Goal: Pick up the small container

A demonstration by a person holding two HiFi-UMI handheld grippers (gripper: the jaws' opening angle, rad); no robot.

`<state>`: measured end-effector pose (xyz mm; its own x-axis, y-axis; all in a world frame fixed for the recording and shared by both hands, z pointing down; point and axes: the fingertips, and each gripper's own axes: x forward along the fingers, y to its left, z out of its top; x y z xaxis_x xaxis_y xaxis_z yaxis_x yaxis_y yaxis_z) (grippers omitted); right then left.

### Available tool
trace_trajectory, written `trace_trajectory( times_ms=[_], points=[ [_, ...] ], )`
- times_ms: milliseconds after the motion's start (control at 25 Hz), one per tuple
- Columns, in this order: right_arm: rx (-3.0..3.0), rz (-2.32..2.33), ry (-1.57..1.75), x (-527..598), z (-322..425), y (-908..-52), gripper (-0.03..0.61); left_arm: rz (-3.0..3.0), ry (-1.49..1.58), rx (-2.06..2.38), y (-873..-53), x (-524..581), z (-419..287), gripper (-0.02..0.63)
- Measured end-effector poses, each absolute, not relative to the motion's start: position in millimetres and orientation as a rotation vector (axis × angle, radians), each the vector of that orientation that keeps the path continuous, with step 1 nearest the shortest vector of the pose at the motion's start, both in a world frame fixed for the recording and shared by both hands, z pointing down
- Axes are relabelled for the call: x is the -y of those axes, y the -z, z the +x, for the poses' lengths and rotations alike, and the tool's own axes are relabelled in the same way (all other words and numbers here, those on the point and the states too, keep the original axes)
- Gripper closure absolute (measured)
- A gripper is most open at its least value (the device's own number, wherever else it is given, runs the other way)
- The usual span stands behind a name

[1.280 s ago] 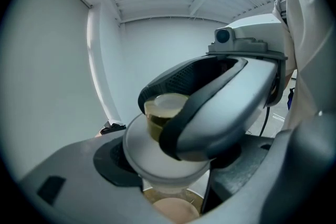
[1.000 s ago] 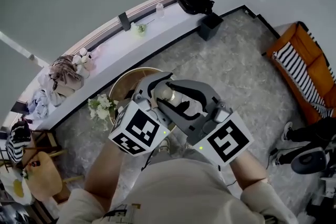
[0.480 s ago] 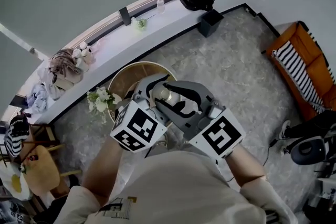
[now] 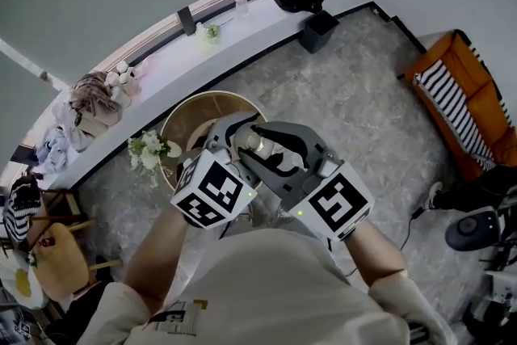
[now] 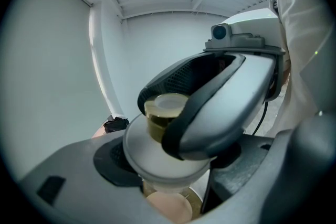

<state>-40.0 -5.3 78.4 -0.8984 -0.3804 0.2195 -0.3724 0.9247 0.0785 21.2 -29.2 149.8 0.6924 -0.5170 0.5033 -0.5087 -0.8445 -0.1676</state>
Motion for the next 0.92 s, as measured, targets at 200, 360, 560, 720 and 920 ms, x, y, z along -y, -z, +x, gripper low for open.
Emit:
trace_trajectory(
  times_ms=[200,360,560,720,920],
  points=[
    [2.854,0.575,0.054,5.4,-38.7,-76.4,0.442,-2.878,0.857,-0.863,-147.8,29.0,22.9,0.278],
    [2.852,0.581,0.05,6.3,-38.8,-74.6,0.442,-2.88,0.852,-0.858,-145.8,29.8,23.2,0.278],
    [2.842,0.58,0.05,4.6,-38.4,-76.0,0.442,-2.884,0.857,-0.853,-147.3,27.7,23.5,0.278],
    [2.842,0.583,0.044,5.0,-37.8,-77.1,0.442,-2.882,0.863,-0.847,-148.4,27.8,23.9,0.278],
    [2.844,0.584,0.041,6.2,-36.9,-79.3,0.442,-2.882,0.874,-0.84,-151.1,28.5,24.5,0.279]
  ],
)
